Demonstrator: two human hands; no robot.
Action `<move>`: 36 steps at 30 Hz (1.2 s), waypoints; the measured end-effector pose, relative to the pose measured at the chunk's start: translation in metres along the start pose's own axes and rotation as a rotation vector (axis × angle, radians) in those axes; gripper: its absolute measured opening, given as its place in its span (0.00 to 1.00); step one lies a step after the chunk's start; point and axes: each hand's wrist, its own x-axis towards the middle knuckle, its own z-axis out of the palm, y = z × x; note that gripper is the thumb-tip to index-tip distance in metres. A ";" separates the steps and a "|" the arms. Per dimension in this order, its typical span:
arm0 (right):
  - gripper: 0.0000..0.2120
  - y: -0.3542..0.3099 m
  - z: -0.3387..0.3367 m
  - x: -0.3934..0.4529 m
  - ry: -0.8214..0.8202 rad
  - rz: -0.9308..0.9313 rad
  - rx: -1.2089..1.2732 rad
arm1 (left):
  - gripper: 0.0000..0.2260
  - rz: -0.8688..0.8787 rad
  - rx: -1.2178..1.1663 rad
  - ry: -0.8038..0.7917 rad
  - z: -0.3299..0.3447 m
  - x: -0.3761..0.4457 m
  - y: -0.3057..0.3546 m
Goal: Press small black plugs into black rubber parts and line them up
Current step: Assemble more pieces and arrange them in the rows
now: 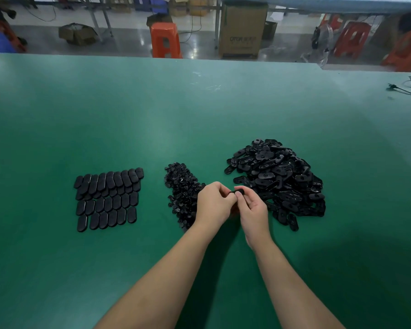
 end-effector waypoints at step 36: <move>0.09 0.003 0.001 0.001 -0.014 -0.014 -0.062 | 0.08 0.482 0.521 0.179 -0.010 -0.011 -0.021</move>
